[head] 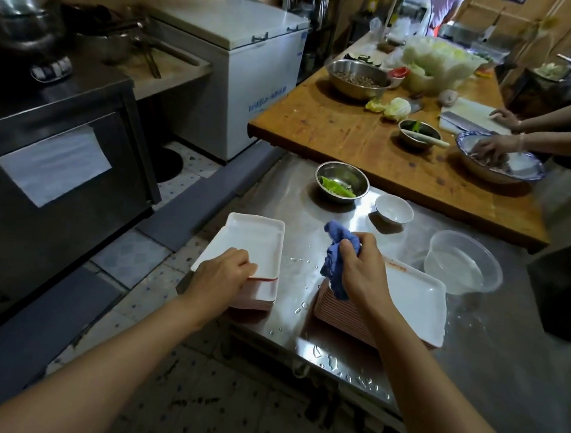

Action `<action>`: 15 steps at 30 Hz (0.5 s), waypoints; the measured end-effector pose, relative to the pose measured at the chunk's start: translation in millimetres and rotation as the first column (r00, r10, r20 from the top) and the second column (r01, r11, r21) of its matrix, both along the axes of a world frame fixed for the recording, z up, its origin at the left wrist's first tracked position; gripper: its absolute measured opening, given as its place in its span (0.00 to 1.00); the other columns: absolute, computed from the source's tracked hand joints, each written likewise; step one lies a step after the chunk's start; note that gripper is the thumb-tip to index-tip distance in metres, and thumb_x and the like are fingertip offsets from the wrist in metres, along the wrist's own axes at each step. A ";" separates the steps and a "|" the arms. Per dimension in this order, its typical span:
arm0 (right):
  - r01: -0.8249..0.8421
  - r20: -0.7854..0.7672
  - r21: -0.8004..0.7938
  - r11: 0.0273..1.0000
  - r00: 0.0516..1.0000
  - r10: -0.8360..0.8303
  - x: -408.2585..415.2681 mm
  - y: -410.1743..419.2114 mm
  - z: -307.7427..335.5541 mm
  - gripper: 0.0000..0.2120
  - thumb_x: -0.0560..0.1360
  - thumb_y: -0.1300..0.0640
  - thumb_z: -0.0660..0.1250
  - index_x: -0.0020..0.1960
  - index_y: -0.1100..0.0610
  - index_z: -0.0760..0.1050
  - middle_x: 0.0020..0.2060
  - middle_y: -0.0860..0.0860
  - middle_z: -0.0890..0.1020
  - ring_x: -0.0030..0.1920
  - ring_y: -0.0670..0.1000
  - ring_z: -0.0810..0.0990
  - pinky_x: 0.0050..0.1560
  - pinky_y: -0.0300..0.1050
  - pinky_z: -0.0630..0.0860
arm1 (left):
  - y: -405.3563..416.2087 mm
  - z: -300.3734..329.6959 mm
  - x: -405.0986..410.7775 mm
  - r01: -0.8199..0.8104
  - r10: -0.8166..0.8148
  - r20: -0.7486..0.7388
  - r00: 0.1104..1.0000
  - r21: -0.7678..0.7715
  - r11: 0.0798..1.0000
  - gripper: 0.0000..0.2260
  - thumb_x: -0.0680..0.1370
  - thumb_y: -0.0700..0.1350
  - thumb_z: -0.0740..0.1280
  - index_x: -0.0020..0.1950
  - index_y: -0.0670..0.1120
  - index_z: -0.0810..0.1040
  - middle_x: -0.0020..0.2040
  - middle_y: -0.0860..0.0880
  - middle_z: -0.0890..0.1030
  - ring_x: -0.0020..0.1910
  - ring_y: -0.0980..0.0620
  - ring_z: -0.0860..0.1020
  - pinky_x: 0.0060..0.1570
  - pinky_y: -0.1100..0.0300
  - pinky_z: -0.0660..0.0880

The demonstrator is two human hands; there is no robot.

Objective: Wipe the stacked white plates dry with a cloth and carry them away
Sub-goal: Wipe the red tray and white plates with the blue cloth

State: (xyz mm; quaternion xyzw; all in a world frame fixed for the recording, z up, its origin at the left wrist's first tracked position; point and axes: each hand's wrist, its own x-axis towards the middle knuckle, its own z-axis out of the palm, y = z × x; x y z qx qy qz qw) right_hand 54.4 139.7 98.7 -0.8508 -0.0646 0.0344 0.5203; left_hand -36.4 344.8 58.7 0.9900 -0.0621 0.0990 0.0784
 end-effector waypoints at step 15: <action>0.061 0.013 0.025 0.998 0.998 -0.061 -7.8 -19.3 -13.9 0.05 0.81 0.55 0.56 0.54 0.54 0.69 0.43 0.45 0.77 0.46 0.47 0.77 0.43 0.41 0.70 | -9.8 -62.5 7.1 -0.068 0.090 -0.230 0.969 0.101 0.993 0.15 0.76 0.44 0.67 0.61 0.42 0.73 0.59 0.45 0.74 0.57 0.46 0.71 0.34 0.57 0.64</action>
